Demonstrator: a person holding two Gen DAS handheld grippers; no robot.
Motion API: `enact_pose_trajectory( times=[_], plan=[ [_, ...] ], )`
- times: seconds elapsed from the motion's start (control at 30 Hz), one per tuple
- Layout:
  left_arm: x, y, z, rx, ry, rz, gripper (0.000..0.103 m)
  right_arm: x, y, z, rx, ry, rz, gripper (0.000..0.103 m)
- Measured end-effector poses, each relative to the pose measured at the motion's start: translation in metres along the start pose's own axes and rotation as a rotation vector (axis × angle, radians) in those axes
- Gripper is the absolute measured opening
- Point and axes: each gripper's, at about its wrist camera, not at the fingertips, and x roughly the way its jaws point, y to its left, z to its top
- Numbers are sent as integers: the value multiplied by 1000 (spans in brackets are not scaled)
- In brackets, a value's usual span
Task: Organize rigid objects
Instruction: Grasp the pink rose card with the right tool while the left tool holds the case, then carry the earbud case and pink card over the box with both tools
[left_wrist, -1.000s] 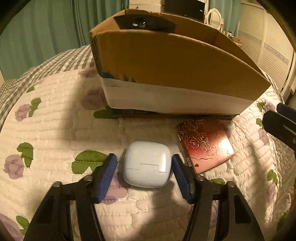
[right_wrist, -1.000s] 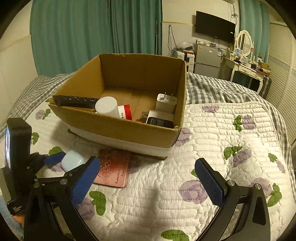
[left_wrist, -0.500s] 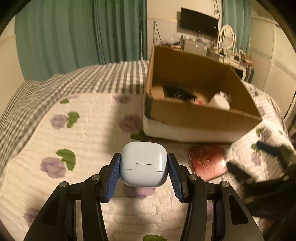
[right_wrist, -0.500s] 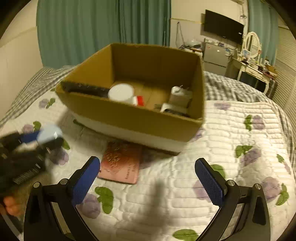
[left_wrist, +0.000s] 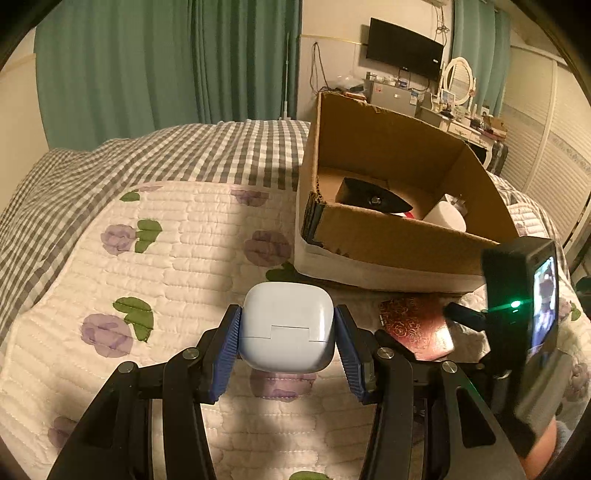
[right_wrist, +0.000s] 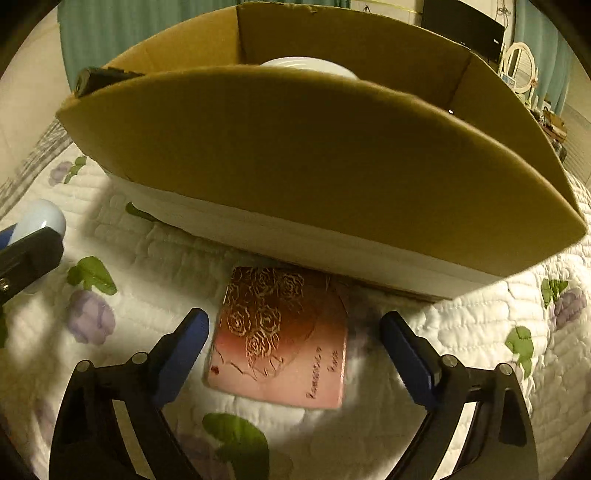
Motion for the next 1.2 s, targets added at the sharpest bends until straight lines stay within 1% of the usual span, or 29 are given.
enact_pose_trajectory(
  times=[0.07,0.1,0.13,0.17,0.2,0.23,0.37,0.53,0.73,0.77,0.83,0.97,1.03,1.13,1.2],
  plan=[
    [0,-1,0,4,0,3,51,2,4,0,-16,1,-20,87],
    [0,-1,-1,5,0,3,51,3,6,-1,-32,1,-37,86],
    [0,-2,-1,4,1,2,51,3,8,-2,-46,-1,-43,82],
    [0,-2,-1,1,1,1,51,2,9,-4,-60,-5,-50,75],
    [0,-1,-1,-2,2,1,51,0,11,-5,-74,-12,-61,71],
    [-1,-1,-1,-4,2,-1,51,0,12,-5,-80,-14,-70,70],
    [-6,-8,0,4,-4,-16,51,-11,10,-11,-105,-13,-55,69],
    [-26,-18,2,14,-36,-35,51,-51,10,-16,-123,-83,-36,69],
    [-61,-24,1,10,-75,-35,51,-82,5,-26,-71,-123,12,69],
    [-68,-26,2,11,-85,-35,51,-87,12,-25,-66,-129,16,69],
    [-81,-28,4,12,-102,-41,51,-104,9,-26,-59,-157,27,69],
    [-104,-36,17,22,-131,-44,51,-148,-2,-17,-46,-220,45,69],
    [-114,-40,28,27,-131,-63,51,-168,-3,-11,-51,-261,41,69],
    [-132,-48,46,59,-173,-69,51,-195,-2,4,-70,-321,34,69],
    [-138,-52,59,76,-189,-77,51,-210,-11,17,-70,-360,37,69]
  ],
)
